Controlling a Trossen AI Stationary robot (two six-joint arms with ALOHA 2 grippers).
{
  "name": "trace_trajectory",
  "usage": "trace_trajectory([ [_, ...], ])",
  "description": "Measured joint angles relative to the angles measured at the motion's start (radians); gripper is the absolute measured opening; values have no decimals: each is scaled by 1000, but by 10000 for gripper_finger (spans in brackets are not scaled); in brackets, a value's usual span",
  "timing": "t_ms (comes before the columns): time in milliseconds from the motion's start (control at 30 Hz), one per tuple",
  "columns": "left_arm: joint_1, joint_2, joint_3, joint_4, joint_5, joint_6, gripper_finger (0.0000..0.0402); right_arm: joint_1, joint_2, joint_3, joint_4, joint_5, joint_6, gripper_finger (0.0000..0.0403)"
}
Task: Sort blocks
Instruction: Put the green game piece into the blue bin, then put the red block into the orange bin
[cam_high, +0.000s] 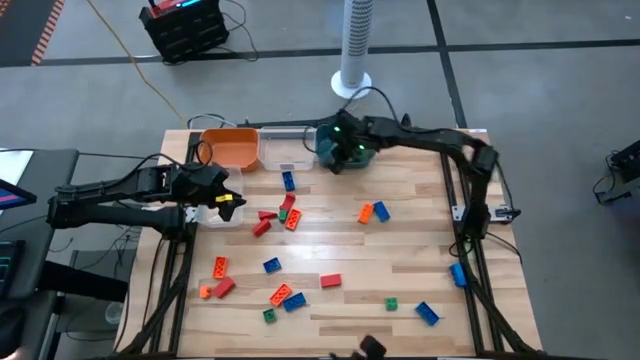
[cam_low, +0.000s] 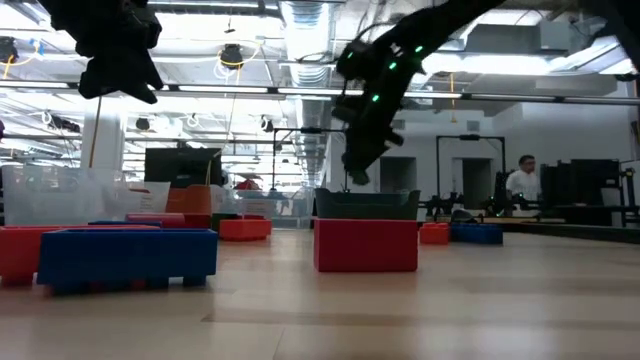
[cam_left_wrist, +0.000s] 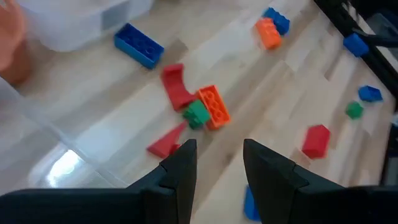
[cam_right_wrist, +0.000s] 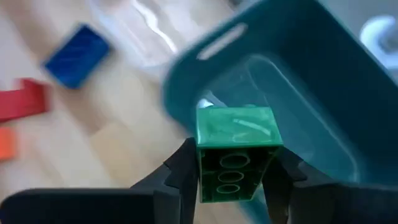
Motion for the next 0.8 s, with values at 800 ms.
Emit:
trace_trajectory([
  [800,-33,734,223,59,60,273,147,-145,-140,184,-251,-224,-280,254],
])
